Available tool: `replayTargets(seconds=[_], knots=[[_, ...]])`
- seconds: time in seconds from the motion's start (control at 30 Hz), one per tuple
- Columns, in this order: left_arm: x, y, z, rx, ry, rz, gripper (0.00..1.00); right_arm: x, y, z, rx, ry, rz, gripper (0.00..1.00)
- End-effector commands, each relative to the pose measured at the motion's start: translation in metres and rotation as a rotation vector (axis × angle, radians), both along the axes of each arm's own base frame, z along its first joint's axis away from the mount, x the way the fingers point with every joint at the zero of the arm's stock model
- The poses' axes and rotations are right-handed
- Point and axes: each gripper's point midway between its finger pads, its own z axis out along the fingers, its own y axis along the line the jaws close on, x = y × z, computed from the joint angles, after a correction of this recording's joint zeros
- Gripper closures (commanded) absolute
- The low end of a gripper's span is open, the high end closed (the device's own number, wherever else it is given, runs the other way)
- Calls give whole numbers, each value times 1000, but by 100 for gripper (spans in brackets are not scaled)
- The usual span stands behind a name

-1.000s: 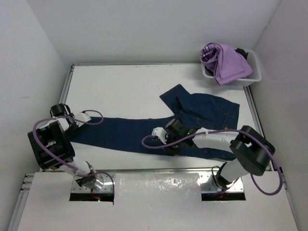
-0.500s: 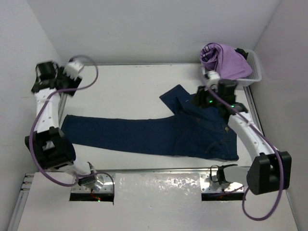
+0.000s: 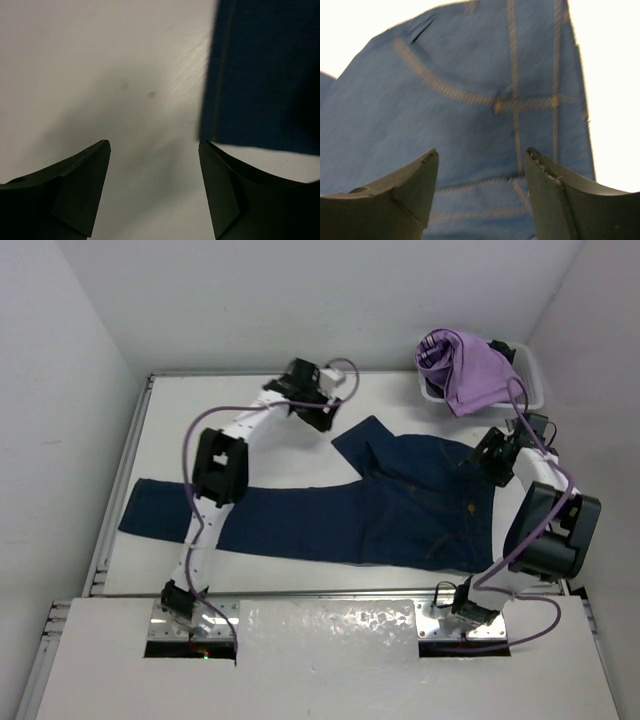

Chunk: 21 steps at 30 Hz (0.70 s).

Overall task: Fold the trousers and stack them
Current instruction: Flatten the trousers out

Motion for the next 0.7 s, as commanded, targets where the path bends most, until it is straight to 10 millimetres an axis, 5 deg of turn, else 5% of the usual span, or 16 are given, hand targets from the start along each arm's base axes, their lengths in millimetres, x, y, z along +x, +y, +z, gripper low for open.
replayTargets(seconds=[0.0,0.17,0.4,0.57,0.67], knots=[[11,-55,35,-115,-83,27,30,18,-37,4,-124,28,-92,32],[2,-94,-7,-128,-48,16,27,25,-61,-11,-128,69,-167,30],[-43,-54,-79,95,128,114,31,46,-77,-25,-149,72,-162,27],[-39,-27,-83,223,74,168,28,58,-79,-44,-141,109,-147,24],[-38,-33,-86,202,85,138,26,55,-80,-62,-154,178,-150,24]])
